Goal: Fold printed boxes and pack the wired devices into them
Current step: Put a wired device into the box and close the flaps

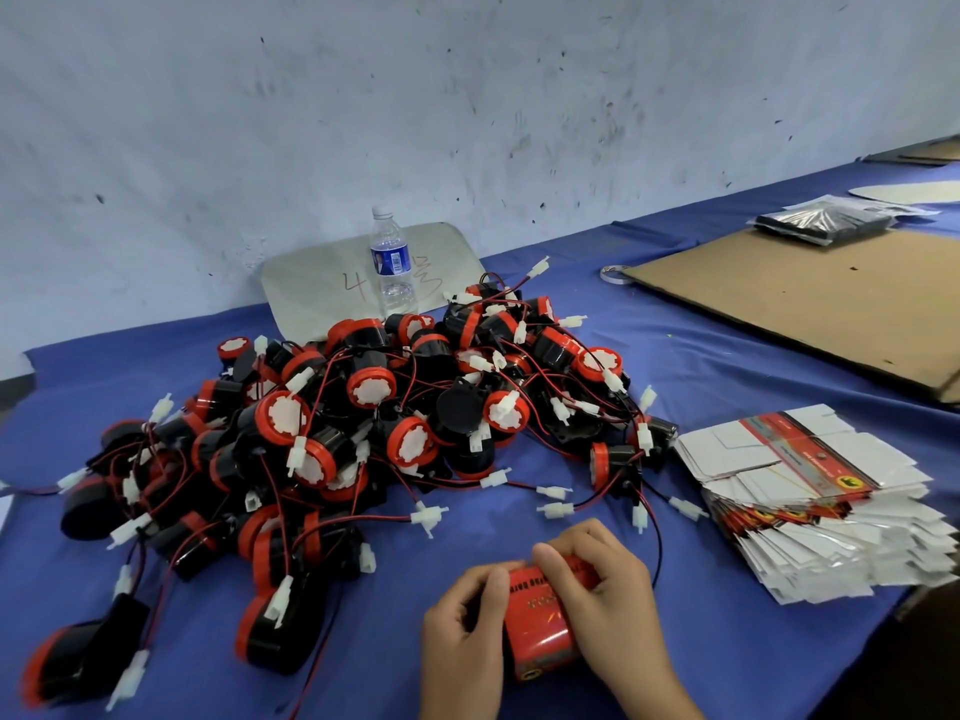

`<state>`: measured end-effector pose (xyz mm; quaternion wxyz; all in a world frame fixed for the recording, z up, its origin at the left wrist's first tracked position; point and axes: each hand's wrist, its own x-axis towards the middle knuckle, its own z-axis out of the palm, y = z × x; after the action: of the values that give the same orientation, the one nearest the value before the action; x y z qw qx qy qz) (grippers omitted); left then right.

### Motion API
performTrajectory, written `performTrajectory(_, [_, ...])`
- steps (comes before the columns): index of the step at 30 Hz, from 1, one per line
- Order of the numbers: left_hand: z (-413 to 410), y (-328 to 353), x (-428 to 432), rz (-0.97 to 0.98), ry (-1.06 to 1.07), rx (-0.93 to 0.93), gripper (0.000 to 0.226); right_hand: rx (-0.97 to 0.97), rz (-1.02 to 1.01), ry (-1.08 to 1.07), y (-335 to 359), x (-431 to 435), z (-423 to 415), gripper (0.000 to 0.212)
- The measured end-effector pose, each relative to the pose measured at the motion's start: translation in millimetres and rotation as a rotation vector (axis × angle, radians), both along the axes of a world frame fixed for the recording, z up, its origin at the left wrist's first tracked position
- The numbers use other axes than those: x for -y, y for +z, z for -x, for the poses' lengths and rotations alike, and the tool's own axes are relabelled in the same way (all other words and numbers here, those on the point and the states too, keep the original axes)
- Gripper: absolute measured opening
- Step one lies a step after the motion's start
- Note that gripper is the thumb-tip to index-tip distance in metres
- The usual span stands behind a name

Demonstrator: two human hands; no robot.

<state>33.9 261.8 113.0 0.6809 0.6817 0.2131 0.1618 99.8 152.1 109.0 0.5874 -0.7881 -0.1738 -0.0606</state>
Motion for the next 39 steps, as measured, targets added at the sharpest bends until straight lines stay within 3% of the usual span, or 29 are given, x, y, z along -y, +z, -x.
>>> performTrajectory(13, [-5, -4, -4, 0.004, 0.036, 0.005, 0.015, -0.218, 0.069, 0.046, 10, -1, -7, 0.018])
performTrajectory(18, [-7, -6, -7, 0.048, 0.018, 0.028, 0.015, -0.272, 0.04, 0.039, 9, -1, -8, 0.024])
performTrajectory(26, [-4, -4, -2, 0.007, 0.017, 0.07, 0.021, -0.193, -0.1, -0.054, 0, 2, 4, 0.03])
performTrajectory(39, [-2, -10, 1, -0.085, -0.017, 0.034, 0.017, -0.161, -0.071, -0.079, 2, 1, 7, 0.023])
